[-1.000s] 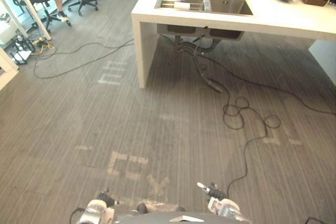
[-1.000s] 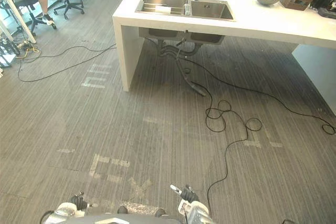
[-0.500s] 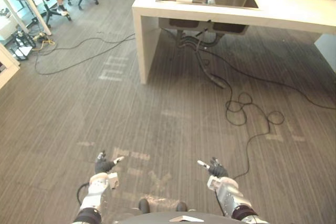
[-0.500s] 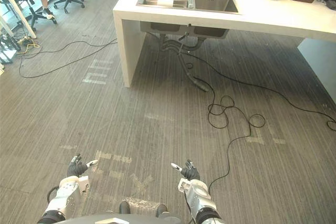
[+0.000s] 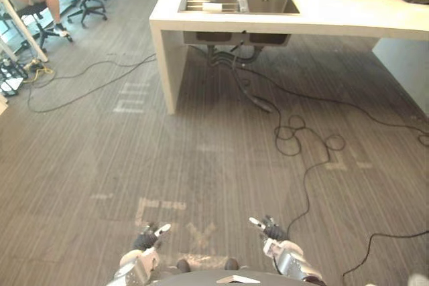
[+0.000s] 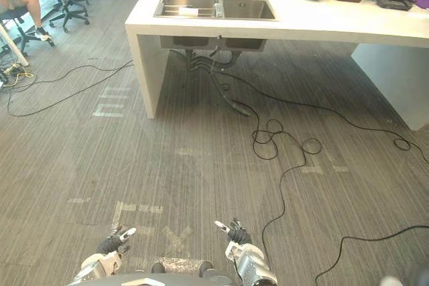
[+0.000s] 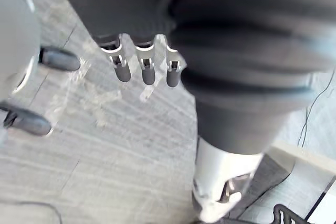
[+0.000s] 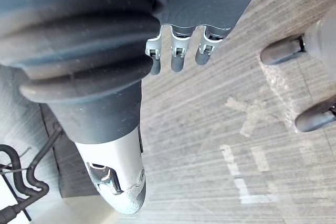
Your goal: Walk over to the sink, pick up the cup, carry it to the dishwasher, place the cup inside the dishwasher, then close the dishwasher door
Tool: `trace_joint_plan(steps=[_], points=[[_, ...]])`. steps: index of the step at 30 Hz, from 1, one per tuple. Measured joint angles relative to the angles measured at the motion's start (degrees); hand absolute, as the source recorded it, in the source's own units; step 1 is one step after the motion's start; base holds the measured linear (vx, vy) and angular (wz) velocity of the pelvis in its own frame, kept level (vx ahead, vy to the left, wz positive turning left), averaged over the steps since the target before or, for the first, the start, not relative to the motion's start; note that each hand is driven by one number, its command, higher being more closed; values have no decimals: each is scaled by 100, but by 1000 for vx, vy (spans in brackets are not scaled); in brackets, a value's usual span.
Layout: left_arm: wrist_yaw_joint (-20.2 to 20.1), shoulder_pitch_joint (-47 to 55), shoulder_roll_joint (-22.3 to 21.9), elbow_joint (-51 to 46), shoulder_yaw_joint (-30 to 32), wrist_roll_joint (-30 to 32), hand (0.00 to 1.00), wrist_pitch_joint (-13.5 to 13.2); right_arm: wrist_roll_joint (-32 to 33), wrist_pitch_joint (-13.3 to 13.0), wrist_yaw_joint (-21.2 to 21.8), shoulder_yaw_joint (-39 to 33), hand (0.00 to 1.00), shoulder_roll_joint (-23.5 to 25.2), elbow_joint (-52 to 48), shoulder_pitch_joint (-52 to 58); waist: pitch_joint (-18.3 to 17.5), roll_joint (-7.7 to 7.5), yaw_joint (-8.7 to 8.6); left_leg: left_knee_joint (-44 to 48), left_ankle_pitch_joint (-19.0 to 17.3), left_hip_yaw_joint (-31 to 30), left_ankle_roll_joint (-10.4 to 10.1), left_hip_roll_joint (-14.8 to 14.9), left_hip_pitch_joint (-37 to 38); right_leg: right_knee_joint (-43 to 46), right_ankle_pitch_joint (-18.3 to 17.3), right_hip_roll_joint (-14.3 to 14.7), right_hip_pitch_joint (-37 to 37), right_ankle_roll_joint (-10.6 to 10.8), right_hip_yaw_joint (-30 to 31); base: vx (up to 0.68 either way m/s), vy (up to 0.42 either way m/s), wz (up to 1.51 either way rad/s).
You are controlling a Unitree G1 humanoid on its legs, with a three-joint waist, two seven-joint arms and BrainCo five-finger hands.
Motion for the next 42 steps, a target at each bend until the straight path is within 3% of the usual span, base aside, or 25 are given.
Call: trace_joint_plan(steps=[3,7,9,10,12,14,16,18,19,20,21,22,23,24,25,26,29,32,33,35,37,38,39,41,42], points=[[-4,-191,24,-5,-37,-157,0,20,1,52,16,1,0,22,70,111,137,-197,-44,172,-179,-24,154,-173,97,1204,-549,-324,-361,353,-61,0,54,6],[357,-602,81,-4,21,-442,0,-13,12,36,36,-128,0,12,82,7,588,-240,-102,754,-516,-177,344,-203,71,3807,-121,-765,-1534,228,-232,-22,35,12],[442,-710,114,-3,3,-508,0,-14,35,38,20,-185,0,19,91,46,753,-209,-218,1003,-643,-410,348,-96,67,3625,-288,-690,-1715,254,-217,129,-9,55],[431,-743,155,-4,2,-484,0,-22,124,28,6,-240,0,54,75,113,779,-234,-275,1069,-710,-580,310,-19,63,2616,-180,-531,-1721,264,-162,139,-43,45],[370,-827,199,-6,-43,-350,0,-54,141,7,8,-443,0,167,68,245,826,-374,-301,1151,-806,-764,208,-20,60,456,535,-425,-1580,371,-25,180,-95,54],[374,-798,228,-9,-99,-327,0,-151,143,-19,18,-600,0,253,68,334,891,-522,-301,1163,-908,-805,124,-114,183,-308,719,-544,-1554,468,-15,196,-155,30],[392,-636,205,-35,-107,-337,0,-265,111,-21,78,-624,0,221,68,467,916,-549,-324,1237,-1151,-834,-9,-119,429,18,689,-669,-1567,424,-92,293,-242,20],[471,-412,226,-466,-137,-331,0,-379,132,-20,181,-674,0,268,53,632,758,-682,-284,1285,-1498,-1047,-151,-115,707,615,510,-740,-1555,122,-343,444,-315,19],[472,-413,215,-487,-143,-330,0,-410,138,-28,196,-688,0,248,47,630,746,-636,-292,1287,-1549,-1093,-143,-68,709,707,508,-706,-1588,121,-408,415,-296,7],[470,-361,183,-538,-186,-329,0,-496,240,-68,224,-701,0,169,45,634,615,-332,-278,1171,-1673,-1192,-99,197,729,921,217,-583,-1698,323,-778,489,-212,14],[476,-139,3,-705,-167,-326,0,-609,353,-74,218,-773,0,-4,-23,644,341,2,-430,1262,-1777,-1272,-80,507,733,1932,-123,-589,-1983,-152,-777,489,-212,18],[476,-111,10,-760,-161,-327,0,-630,356,-75,218,-796,0,29,-58,678,312,-68,-430,1602,-1753,-1286,-156,454,657,1847,-214,-656,-1880,-97,-675,553,-184,-4],[482,-108,-113,-805,-70,-327,0,-724,428,-47,217,-792,0,-26,-55,698,294,46,-255,3425,-1891,-1259,-846,586,179,1918,-133,-555,-1791,-391,-835,437,-191,-23],[441,-44,-198,-834,-111,-327,0,-762,457,4,229,-779,0,-28,-44,636,197,204,-224,4505,-1275,-1307,-1421,936,-343,1686,-235,-267,-1507,-452,-898,570,-245,-35],[430,6,-222,-892,-139,-327,0,-788,456,37,234,-767,0,-3,-32,630,210,225,-203,4927,-772,-1280,-1428,1060,-517,1500,-261,-134,-1287,-493,-900,719,-289,-15],[407,87,-259,-1022,-211,-320,0,-878,427,40,267,-724,0,14,-34,616,273,237,-186,5836,-135,-1220,-1213,1271,-888,1054,-276,106,-798,-544,-890,614,-211,-6],[501,109,-196,-1805,-160,-312,0,-968,464,155,258,-720,0,-62,144,390,464,202,-23,7087,-839,-1083,-781,1082,-2003,352,-385,356,243,-708,-811,571,-180,-12],[804,97,-98,-2651,-178,240,0,-1136,510,330,264,-626,0,-172,289,113,527,121,262,4913,-1108,-886,-603,592,-2555,65,-429,331,682,-645,-524,460,-90,-64],[980,76,-94,-3012,-206,673,0,-1168,506,414,257,-553,0,-221,276,80,548,105,291,3022,-837,-855,-602,409,-2561,-15,-540,300,912,-594,-371,379,-6,-49],[1014,-2,-112,-3226,-290,930,0,-1169,509,442,252,-573,0,-241,256,108,557,109,285,1727,-470,-786,-752,308,-2542,-31,-759,255,1164,-480,-267,475,74,-36],[1091,-269,-108,-3268,-366,1028,0,-1165,576,532,241,-850,0,-232,289,226,590,178,274,1417,-355,-593,-609,330,-2545,-111,-1031,313,1629,-256,-176,500,171,-22],[1127,-481,-102,-3273,-390,1021,0,-1214,666,552,234,-860,0,-271,288,353,528,289,261,1389,-232,-459,-356,341,-2505,-85,-1286,393,1909,-176,-134,563,261,-14],[1146,-709,-38,-3349,-390,1016,0,-1288,744,571,199,-885,0,-266,338,471,455,355,293,1398,520,-493,72,321,-2464,16,-1628,420,2083,-161,-42,575,265,-11],[1255,-1019,85,-3598,-371,1015,0,-1362,921,626,216,-952,0,-177,540,457,407,42,272,1636,759,-313,104,82,-2597,265,-1794,139,2011,-180,-28,590,253,12],[1324,-1219,38,-3829,-370,1021,0,-1345,1016,697,195,-1154,0,-190,754,400,397,30,292,1644,769,-313,225,-61,-2634,662,-1719,-36,1802,-291,-1,614,284,34]])
